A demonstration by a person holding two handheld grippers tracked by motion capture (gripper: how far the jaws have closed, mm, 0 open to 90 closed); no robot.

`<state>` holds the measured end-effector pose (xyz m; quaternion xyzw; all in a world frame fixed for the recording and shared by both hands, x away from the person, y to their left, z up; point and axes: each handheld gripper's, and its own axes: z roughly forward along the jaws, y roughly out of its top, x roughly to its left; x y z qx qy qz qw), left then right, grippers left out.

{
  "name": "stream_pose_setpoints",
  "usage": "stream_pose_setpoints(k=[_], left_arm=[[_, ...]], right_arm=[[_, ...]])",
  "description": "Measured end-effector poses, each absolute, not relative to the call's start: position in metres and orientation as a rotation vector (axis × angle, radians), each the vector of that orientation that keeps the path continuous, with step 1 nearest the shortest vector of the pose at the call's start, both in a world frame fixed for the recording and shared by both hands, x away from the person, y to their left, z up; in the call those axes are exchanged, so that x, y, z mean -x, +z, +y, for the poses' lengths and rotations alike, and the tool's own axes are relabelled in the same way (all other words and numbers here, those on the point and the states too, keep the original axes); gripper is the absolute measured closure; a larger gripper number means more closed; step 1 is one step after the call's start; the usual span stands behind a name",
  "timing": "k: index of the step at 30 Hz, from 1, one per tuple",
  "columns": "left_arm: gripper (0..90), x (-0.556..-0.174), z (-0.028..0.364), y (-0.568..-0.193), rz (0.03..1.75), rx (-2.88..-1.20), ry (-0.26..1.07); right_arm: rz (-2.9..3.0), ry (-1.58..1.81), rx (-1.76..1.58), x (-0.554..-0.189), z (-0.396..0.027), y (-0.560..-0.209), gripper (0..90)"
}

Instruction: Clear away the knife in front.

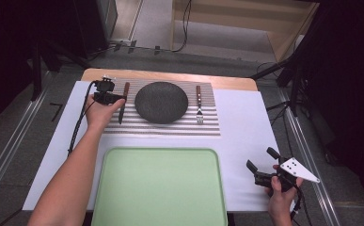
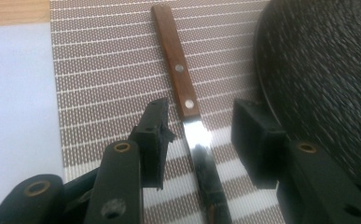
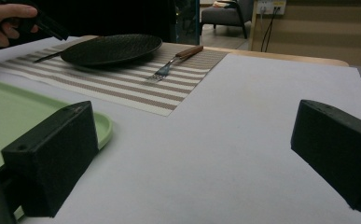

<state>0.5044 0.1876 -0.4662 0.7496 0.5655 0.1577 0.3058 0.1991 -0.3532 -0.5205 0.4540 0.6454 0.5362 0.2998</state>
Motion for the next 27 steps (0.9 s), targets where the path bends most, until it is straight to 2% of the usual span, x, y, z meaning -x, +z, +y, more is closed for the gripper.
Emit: stream_pose_setpoints(k=[11, 22, 24, 27], left_arm=[[65.0, -0.522, 0.180, -0.476, 1.532, -2.033, 0.410], [67.8, -0.533, 0.169, -0.484, 1.548, -2.066, 0.444], [72.7, -0.533, 0.170, -0.485, 1.556, -2.055, 0.448], [75.5, -0.531, 0.170, -0.486, 1.538, -2.069, 0.482]], right_arm=[[1.713, 1.423, -1.211, -0.199, -0.354, -0.521, 0.0], [1.707, 1.428, -1.216, -0.200, -0.354, -0.521, 0.0], [1.706, 1.429, -1.216, -0.200, -0.354, -0.521, 0.0], [1.705, 1.428, -1.217, -0.200, -0.354, -0.521, 0.0]])
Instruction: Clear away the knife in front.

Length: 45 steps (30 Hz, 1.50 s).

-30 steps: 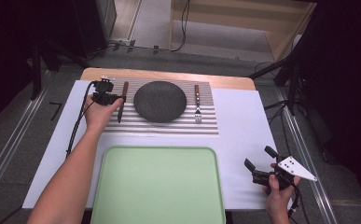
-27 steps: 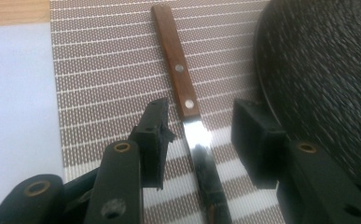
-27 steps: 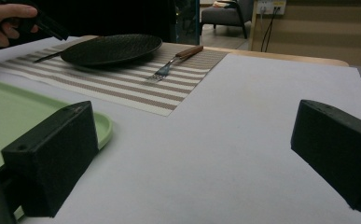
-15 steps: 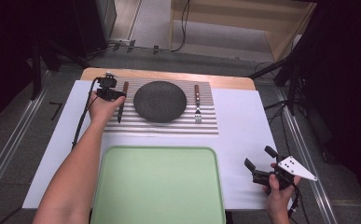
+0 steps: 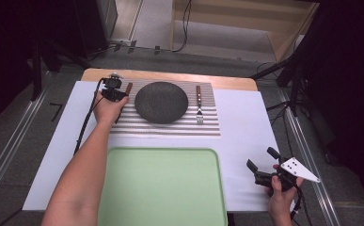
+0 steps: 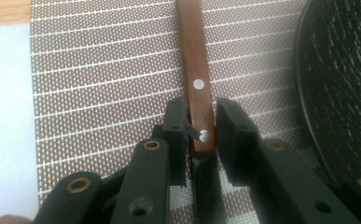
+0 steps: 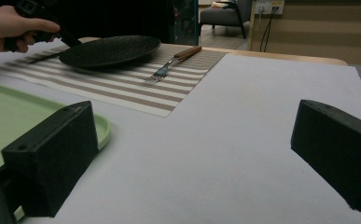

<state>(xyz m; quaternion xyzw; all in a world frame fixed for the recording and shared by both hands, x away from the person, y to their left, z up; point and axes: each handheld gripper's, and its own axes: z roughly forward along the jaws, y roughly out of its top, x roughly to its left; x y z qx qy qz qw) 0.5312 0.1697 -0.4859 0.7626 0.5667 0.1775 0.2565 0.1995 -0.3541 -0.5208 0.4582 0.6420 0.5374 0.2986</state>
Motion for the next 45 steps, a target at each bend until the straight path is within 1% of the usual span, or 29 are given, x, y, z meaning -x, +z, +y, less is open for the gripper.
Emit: stream_pose_setpoints(k=[4, 8, 13, 19, 32, 42, 45], left_arm=[[76.2, -0.530, 0.166, -0.485, 1.534, -2.101, 0.516], [76.5, -0.528, 0.168, -0.484, 1.521, -2.108, 0.493], [76.7, -0.524, 0.177, -0.485, 1.512, -2.072, 0.447], [76.8, -0.518, 0.183, -0.481, 1.503, -2.091, 0.446], [76.8, -0.504, 0.190, -0.459, 1.445, -2.071, 0.442], [76.8, -0.488, 0.184, -0.453, 1.388, -2.079, 0.430], [76.8, -0.480, 0.180, -0.453, 1.357, -2.104, 0.455]], right_arm=[[1.705, 1.427, -1.218, -0.199, -0.354, -0.521, 0.0], [1.702, 1.429, -1.214, -0.200, -0.355, -0.521, 0.0], [1.701, 1.431, -1.219, -0.200, -0.355, -0.521, 0.0], [1.707, 1.430, -1.213, -0.200, -0.354, -0.521, 0.0], [1.711, 1.423, -1.211, -0.200, -0.354, -0.521, 0.0], [1.711, 1.425, -1.212, -0.200, -0.354, -0.521, 0.0], [1.711, 1.425, -1.211, -0.200, -0.354, -0.521, 0.0]])
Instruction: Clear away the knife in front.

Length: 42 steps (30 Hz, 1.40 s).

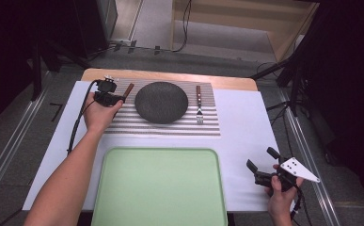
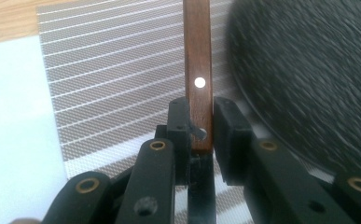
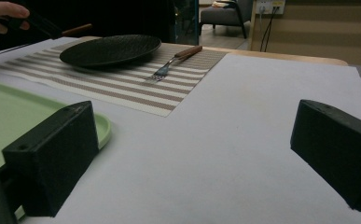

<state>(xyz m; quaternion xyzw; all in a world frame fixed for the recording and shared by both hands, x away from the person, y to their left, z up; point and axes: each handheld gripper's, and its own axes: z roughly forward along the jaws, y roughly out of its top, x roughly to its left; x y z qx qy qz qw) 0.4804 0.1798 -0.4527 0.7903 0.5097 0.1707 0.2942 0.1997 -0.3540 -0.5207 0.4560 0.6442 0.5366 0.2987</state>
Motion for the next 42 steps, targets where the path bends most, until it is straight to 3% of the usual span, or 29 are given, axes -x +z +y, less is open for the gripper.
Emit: stream_pose_setpoints(k=[42], left_arm=[[76.8, -0.364, 0.187, -0.430, 1.154, -2.086, 0.410]], right_arm=[[1.712, 1.413, -1.209, -0.200, -0.353, -0.521, 0.0]])
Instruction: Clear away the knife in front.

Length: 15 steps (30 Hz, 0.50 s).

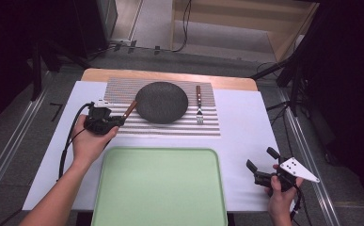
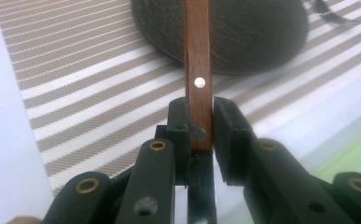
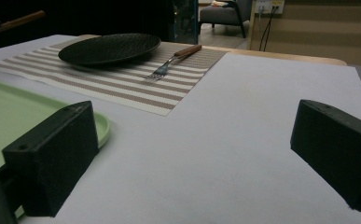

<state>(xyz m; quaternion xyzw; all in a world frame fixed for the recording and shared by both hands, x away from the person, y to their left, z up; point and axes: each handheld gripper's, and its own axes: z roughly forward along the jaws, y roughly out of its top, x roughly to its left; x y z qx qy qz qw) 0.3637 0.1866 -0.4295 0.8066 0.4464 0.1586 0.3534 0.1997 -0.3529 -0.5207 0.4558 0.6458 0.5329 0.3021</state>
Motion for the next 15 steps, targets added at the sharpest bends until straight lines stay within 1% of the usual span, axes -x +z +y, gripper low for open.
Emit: stream_pose_setpoints(k=[8, 11, 15], left_arm=[[76.8, -0.335, 0.185, -0.423, 1.099, -2.075, 0.394], [76.8, -0.323, 0.184, -0.419, 1.081, -2.059, 0.366], [76.8, -0.308, 0.183, -0.416, 1.057, -2.057, 0.368]], right_arm=[[1.713, 1.411, -1.209, -0.200, -0.353, -0.521, 0.0], [1.715, 1.408, -1.210, -0.200, -0.352, -0.521, 0.0], [1.716, 1.407, -1.211, -0.200, -0.352, -0.521, 0.0]])
